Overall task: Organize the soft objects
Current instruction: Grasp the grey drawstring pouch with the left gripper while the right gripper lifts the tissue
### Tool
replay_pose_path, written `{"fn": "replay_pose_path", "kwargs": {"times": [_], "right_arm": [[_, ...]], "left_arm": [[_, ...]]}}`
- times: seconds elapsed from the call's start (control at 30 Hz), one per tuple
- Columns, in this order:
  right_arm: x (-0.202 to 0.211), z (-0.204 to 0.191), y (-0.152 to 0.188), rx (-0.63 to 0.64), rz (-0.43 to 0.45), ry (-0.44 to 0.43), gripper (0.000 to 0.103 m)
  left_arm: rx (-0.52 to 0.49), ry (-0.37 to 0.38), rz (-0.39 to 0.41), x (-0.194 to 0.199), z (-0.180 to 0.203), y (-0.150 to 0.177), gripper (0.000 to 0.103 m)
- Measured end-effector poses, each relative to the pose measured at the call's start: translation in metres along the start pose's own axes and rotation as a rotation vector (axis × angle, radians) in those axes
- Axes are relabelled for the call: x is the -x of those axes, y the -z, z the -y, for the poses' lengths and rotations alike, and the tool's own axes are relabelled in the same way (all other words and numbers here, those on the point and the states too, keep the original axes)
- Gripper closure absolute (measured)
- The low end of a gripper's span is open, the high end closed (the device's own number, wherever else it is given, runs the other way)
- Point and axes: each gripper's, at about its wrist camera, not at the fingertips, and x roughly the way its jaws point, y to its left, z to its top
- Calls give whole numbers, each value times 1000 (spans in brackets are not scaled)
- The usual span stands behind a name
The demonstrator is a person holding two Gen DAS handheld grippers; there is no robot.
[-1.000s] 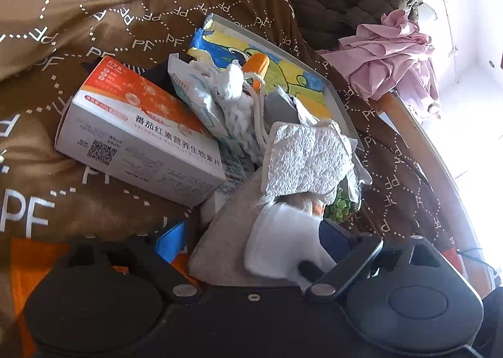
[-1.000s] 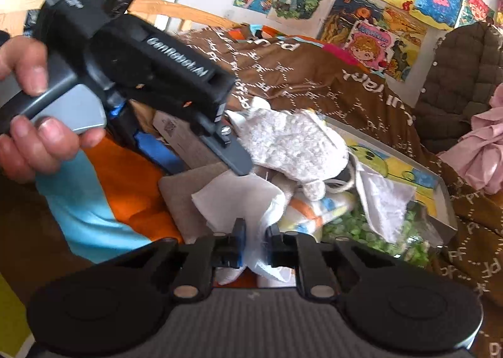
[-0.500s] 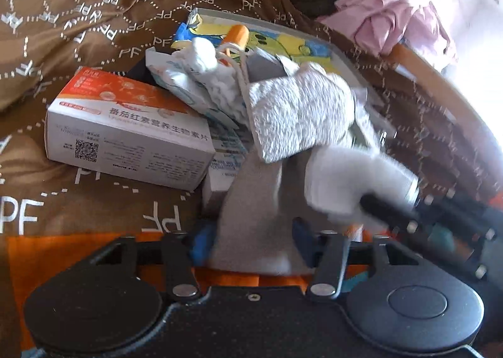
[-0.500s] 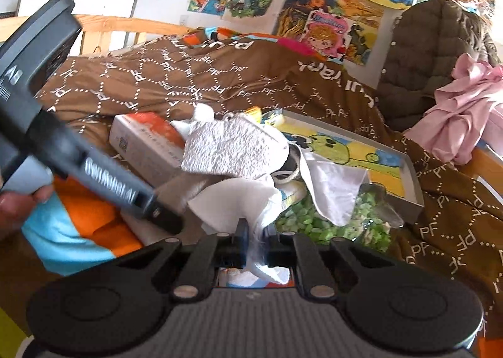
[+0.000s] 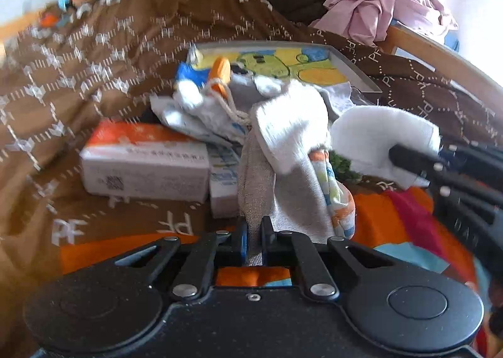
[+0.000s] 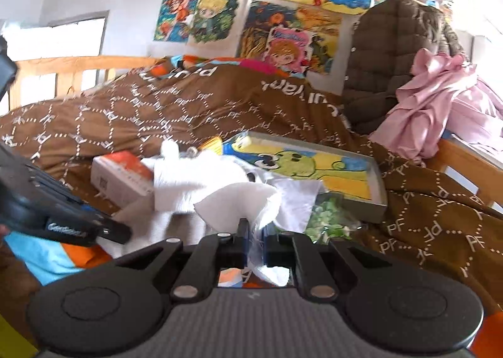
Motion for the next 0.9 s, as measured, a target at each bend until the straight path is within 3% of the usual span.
{"fn": "replay_pose_path", "kwargs": {"times": [0.37,0.73,0.9], "right_arm": [[19,-1,-7,4,98,62,94],[35,10,-16,-46,223,165,94],[27,21,-20,-98,233,186,94]], "left_arm": [[-298,-174,121,51,25,-8,96],[-287,-158,288,86,34,-41,96],[-275,-163,373,89,39,-65,96]]}}
